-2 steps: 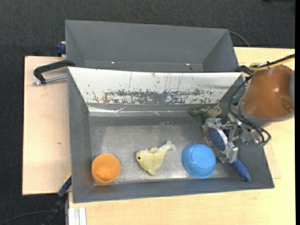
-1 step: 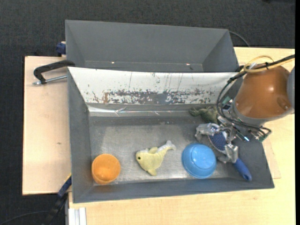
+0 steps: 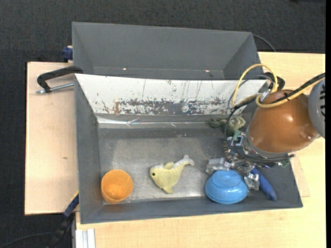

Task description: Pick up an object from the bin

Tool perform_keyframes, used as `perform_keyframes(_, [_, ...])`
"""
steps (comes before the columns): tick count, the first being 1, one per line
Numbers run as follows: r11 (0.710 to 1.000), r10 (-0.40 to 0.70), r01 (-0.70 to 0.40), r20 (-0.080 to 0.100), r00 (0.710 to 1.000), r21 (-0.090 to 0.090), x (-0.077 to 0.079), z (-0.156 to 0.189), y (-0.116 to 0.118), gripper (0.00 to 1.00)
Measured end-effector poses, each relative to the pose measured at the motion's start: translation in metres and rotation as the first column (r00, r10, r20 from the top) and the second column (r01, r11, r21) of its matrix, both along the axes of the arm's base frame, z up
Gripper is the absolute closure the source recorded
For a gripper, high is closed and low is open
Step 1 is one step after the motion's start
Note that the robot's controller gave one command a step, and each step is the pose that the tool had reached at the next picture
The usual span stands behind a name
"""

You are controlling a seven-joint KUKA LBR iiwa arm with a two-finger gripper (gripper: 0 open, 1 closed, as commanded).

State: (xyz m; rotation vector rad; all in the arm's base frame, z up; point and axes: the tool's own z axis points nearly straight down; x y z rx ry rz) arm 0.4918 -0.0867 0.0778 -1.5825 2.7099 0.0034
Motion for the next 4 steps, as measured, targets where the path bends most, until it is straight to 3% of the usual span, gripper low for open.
perform_keyframes(1, [0.880,0.475,-0.475,0.007,0.880,-0.004,0.006,-0.005,0.025,0.00])
perform_keyframes(2, [0.882,0.472,-0.472,0.008,0.881,-0.004,0.007,-0.004,0.025,1.00])
perform_keyframes(3, [0.908,0.418,-0.418,0.009,0.908,-0.010,0.008,0.073,-0.014,1.00])
perform_keyframes(4, [0.920,0.391,-0.391,0.011,0.920,-0.009,0.020,0.140,-0.012,1.00])
